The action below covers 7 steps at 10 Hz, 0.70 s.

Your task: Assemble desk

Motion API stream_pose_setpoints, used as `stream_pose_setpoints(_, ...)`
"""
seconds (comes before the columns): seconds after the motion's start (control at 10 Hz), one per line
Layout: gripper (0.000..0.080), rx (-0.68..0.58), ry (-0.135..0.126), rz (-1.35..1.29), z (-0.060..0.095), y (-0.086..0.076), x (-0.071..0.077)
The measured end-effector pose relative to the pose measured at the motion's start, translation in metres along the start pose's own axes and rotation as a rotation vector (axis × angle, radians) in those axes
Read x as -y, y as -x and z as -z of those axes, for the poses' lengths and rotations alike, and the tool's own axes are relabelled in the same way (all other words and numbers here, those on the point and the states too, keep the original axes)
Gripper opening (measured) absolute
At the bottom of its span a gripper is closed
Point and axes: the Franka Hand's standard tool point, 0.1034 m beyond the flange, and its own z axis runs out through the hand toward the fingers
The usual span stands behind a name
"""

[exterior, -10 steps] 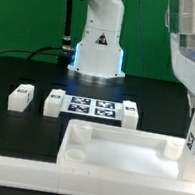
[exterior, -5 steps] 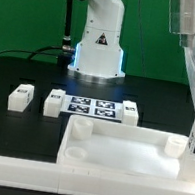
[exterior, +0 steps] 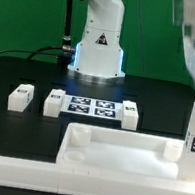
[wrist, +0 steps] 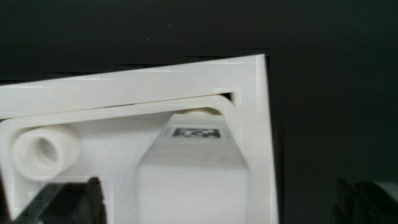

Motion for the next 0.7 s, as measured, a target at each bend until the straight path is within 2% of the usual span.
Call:
stream_pose_setpoints(0.1,0.0645,0.003,-0.006,0.000,0.0071,0.0006,-0.0011)
stream_pose_setpoints(0.2,0.0649,0.000,-0.001,0.000,0.0023,-0.0003,-0.0021)
stream_pose_setpoints(0.7,0.0649,0.000,0.001,0.021,0.0009,-0.0002,-0.0025)
